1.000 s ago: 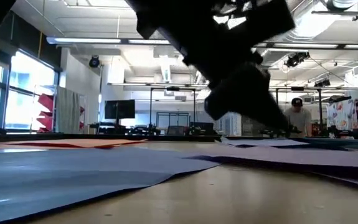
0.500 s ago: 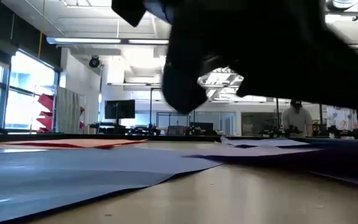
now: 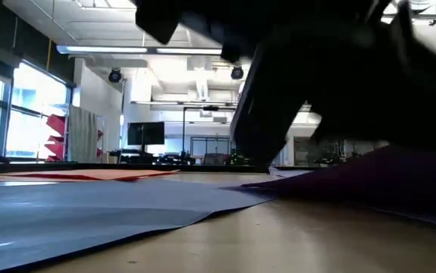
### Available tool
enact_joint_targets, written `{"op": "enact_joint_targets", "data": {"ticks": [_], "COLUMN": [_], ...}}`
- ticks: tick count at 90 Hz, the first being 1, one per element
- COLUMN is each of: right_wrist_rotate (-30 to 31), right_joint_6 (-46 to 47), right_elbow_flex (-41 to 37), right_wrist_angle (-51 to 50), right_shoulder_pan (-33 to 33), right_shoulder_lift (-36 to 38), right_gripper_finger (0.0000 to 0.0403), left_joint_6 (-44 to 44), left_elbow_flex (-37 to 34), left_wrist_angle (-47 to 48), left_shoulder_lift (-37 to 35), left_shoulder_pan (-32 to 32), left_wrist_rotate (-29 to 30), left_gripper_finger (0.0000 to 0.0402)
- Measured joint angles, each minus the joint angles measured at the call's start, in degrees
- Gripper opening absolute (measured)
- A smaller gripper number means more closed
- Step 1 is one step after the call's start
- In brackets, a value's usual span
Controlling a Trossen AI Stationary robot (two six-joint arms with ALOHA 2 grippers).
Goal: Organize paper
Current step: Stack the purple paper on top of the purple paper
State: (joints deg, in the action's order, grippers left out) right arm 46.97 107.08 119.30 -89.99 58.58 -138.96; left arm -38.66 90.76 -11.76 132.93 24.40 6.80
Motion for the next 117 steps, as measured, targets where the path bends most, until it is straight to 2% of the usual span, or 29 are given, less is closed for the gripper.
{"op": "enact_joint_targets", "data": {"ticks": [14, 22, 31, 36, 44, 51, 60, 70, 84, 96, 117], "right_wrist_rotate": [0.0, 0.2, 0.9, 0.9, -3.2, -6.1, -7.4, -11.8, -17.4, -19.0, -18.2], "right_joint_6": [-0.3, -1.1, -1.3, -1.6, -5.5, -9.6, -14.7, -20.4, -21.8, -17.8, -14.5], "right_elbow_flex": [2.0, 2.7, 2.9, 2.9, 3.6, 5.6, 9.0, 11.5, 9.6, 4.6, -6.0], "right_wrist_angle": [0.0, 0.0, 0.0, 0.0, -0.1, -0.1, 0.0, 0.0, 0.0, 0.0, 0.8], "right_shoulder_pan": [-1.7, -2.4, -3.1, -3.1, -3.2, -3.2, -2.6, -1.2, 2.0, 4.1, 4.7], "right_shoulder_lift": [0.0, 0.0, 0.0, 0.0, 0.0, 0.2, 0.4, 0.4, 0.5, 0.4, 0.4], "right_gripper_finger": [0.0, 0.0, 0.0, 0.0, 0.0007, 0.0032, 0.0086, 0.0155, 0.0223, 0.0233, 0.0213], "left_joint_6": [-0.4, -0.5, -0.6, -1.0, -2.4, -4.1, -8.2, -12.1, -16.3, -20.3, -20.4], "left_elbow_flex": [0.0, 0.0, 0.0, 0.0, 0.0, 0.0, 0.0, 0.0, 0.0, 0.1, 0.1], "left_wrist_angle": [-0.6, 0.1, 0.6, 1.1, 1.4, 1.2, 0.9, -0.6, -5.0, -7.3, -7.6], "left_shoulder_lift": [0.2, 0.2, 0.2, 0.2, 0.2, 0.2, 0.2, 0.2, 0.2, 0.2, 0.2], "left_shoulder_pan": [0.0, 0.0, 0.0, 0.0, 0.1, 0.3, 0.5, 0.9, 1.7, 2.8, 3.8], "left_wrist_rotate": [1.7, 1.9, 2.8, 2.9, 3.4, 4.4, 5.3, 7.2, 7.5, 7.5, 7.2], "left_gripper_finger": [0.0149, 0.01, 0.0027, 0.001, 0.0004, 0.0001, 0.0, 0.0, 0.0, 0.0, 0.0]}}
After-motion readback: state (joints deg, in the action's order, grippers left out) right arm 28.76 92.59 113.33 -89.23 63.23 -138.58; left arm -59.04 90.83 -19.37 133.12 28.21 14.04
